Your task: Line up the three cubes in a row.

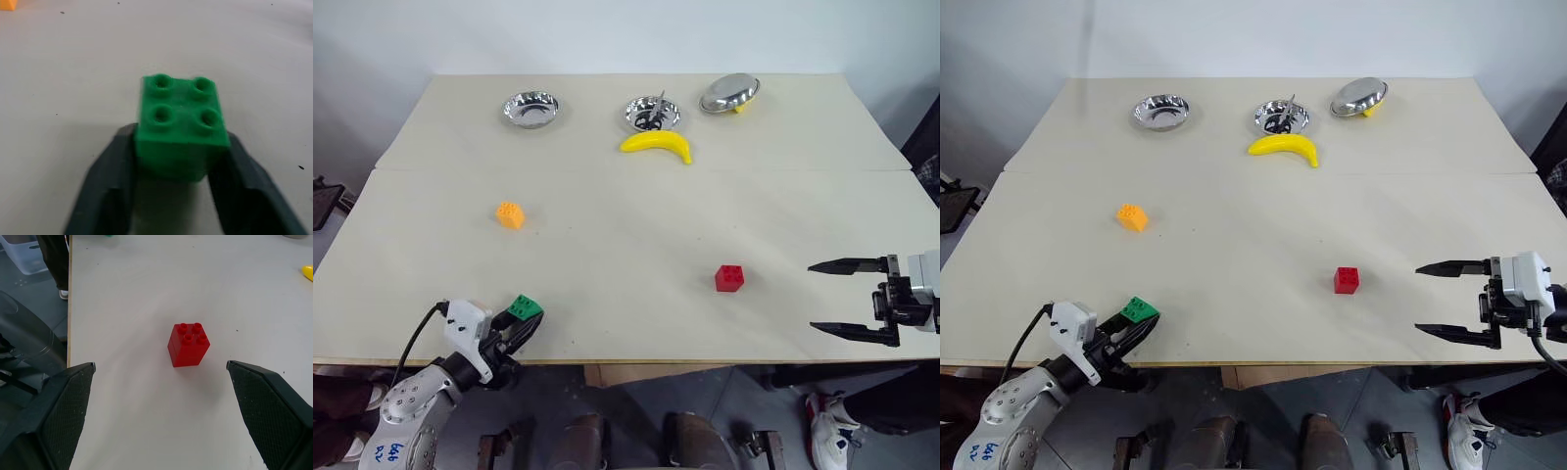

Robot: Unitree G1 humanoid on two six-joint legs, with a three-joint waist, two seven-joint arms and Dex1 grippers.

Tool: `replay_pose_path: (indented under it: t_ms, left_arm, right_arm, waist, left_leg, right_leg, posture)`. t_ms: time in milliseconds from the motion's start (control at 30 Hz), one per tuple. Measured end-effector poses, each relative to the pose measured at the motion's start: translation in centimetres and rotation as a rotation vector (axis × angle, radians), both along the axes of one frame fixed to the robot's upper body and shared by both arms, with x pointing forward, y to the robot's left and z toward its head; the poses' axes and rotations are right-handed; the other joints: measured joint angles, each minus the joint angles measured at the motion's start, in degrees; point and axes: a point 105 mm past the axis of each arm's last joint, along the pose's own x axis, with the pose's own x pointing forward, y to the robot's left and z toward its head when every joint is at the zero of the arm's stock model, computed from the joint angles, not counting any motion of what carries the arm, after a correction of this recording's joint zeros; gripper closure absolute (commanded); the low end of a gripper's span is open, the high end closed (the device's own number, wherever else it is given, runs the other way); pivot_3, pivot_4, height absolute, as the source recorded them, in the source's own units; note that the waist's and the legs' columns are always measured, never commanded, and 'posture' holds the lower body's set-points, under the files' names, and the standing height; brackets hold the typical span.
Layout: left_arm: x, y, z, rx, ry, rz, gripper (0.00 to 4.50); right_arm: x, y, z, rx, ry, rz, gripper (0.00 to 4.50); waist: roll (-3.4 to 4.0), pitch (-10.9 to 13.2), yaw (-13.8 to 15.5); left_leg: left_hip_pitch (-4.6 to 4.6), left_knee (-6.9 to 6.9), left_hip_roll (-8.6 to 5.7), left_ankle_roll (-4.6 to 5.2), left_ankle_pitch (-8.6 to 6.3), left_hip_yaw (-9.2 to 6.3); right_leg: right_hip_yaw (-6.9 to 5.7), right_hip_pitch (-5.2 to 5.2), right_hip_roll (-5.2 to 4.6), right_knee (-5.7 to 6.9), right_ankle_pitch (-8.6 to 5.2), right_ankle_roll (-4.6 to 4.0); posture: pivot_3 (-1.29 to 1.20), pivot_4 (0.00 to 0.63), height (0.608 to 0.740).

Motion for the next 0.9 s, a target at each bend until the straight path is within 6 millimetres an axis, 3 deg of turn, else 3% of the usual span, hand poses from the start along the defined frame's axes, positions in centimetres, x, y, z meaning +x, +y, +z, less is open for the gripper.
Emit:
replay_pose_path:
  t_ms: [133, 300, 433, 467, 633, 900]
  left_arm:
    - [0.2, -1.0, 1.0, 0.011, -0.057, -0.147, 2.99]
    - [1.1, -2.7, 4.6, 0.208, -0.208, -0.526, 2.99]
    - [3.1, -5.9, 7.0, 0.242, -0.253, -0.757, 2.99]
    - [3.1, -6.1, 7.0, 0.246, -0.253, -0.767, 2.99]
    - [6.5, -10.9, 6.5, 0.388, -0.255, -0.907, 2.99]
    - [10.0, -16.6, 4.4, 0.391, -0.221, -0.984, 2.99]
  right_arm:
    - [-0.1, 0.8, 0.4, 0.108, -0.020, 0.005, 0.00]
    - [-1.2, 2.5, -0.6, 0.267, -0.010, 0.027, 0.00]
    - [-2.4, 2.3, -0.8, 0.312, -0.045, 0.003, 0.00]
    - [-2.4, 2.3, -0.7, 0.312, -0.047, 0.002, 0.00]
    - [-3.6, 1.6, -1.6, 0.298, -0.033, -0.049, 0.00]
    - [-4.9, 1.5, -2.1, 0.289, -0.013, -0.076, 0.00]
  waist:
    - [0.00, 0.00, 0.51]
    - [0.17, -0.06, 1.24]
    - [0.19, -0.07, 0.99]
    - [0.18, -0.07, 0.96]
    - [0.14, -0.05, 1.05]
    - [-0.03, 0.05, 1.01]
  left_leg:
    - [-0.02, 0.02, 0.01, -0.02, 0.01, -0.03]
    - [-0.04, 0.02, -0.10, -0.06, 0.06, -0.16]
    - [-0.05, 0.02, -0.16, 0.01, 0.06, -0.15]
    - [-0.06, 0.01, -0.15, 0.01, 0.06, -0.15]
    - [-0.06, 0.02, -0.14, 0.01, 0.08, -0.10]
    - [-0.11, 0.03, -0.11, 0.05, 0.11, -0.05]
  right_leg:
    - [-0.06, 0.00, 0.01, 0.01, 0.00, 0.00]
    - [-0.16, 0.06, -0.06, 0.00, 0.00, 0.00]
    - [-0.17, 0.05, -0.04, 0.09, 0.06, 0.11]
    - [-0.17, 0.04, -0.02, 0.10, 0.06, 0.11]
    - [-0.24, 0.07, 0.11, 0.30, 0.07, 0.13]
    - [-0.39, 0.02, 0.18, 0.32, 0.08, 0.16]
  posture:
    - [0.00, 0.150, 0.740]
    - [0.00, 0.150, 0.740]
    - [0.00, 0.150, 0.740]
    - [0.00, 0.150, 0.740]
    - [0.00, 0.150, 0.740]
    - [0.00, 0.150, 0.740]
